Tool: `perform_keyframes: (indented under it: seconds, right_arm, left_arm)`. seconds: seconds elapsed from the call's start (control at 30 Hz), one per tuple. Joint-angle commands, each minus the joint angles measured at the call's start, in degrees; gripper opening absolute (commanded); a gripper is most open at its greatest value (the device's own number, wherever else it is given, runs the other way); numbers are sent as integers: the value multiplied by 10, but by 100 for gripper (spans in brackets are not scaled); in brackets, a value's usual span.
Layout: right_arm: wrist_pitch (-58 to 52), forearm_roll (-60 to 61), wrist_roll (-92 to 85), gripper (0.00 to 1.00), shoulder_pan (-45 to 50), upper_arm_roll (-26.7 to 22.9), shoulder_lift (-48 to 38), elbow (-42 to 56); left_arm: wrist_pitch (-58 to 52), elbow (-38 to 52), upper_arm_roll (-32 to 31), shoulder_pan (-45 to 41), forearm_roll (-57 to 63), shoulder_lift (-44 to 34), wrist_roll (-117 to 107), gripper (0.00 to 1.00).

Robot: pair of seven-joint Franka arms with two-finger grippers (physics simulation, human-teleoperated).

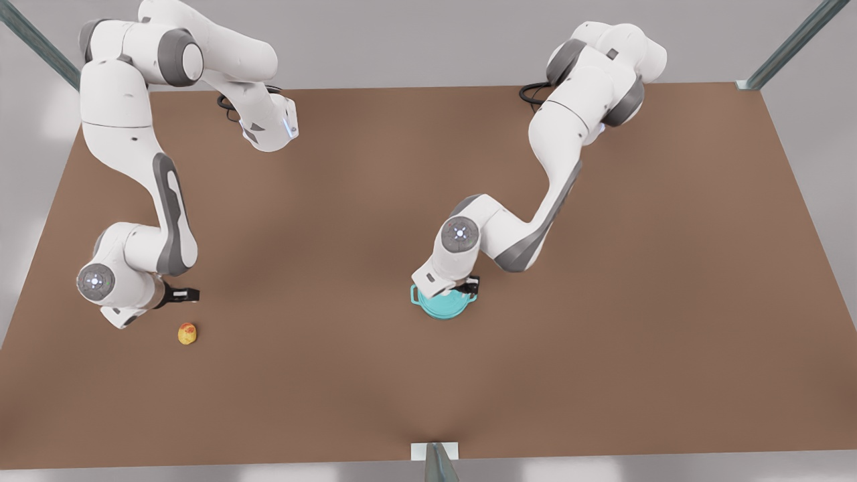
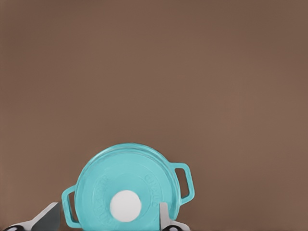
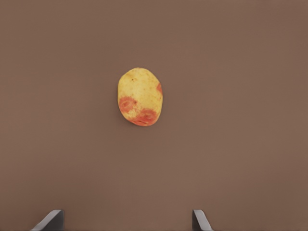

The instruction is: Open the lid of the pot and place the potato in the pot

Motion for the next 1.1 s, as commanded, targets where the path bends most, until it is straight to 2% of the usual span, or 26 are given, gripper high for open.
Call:
perform_keyframes:
  seconds: [0.0,0.7,0.73,0.77,0.8,0.87,0.93,1.07]
  right_arm:
    - [60,-11,-99,100,-9,0,20,25]
    - [54,37,-98,100,-7,11,123,131]
    - [53,37,-100,100,-10,11,129,136]
    - [54,37,-101,100,-10,11,136,142]
    - [54,37,-101,100,-10,11,144,150]
    - [59,38,-101,100,-10,11,160,164]
    - [60,39,-100,100,-10,15,164,164]
    - [62,50,-100,100,-9,19,169,159]
  left_arm:
    - [4,-11,0,0,34,-2,-185,100]
    - [94,-47,-1,-10,34,39,-197,100]
    - [94,-47,-1,-10,34,39,-199,92]
    - [94,-47,-1,-10,34,39,-199,75]
    - [94,-47,-1,-10,34,39,-198,63]
    - [92,-46,-1,-10,34,39,-196,45]
    - [90,-45,-1,-10,35,38,-194,39]
    - [58,-36,2,-6,34,31,-172,39]
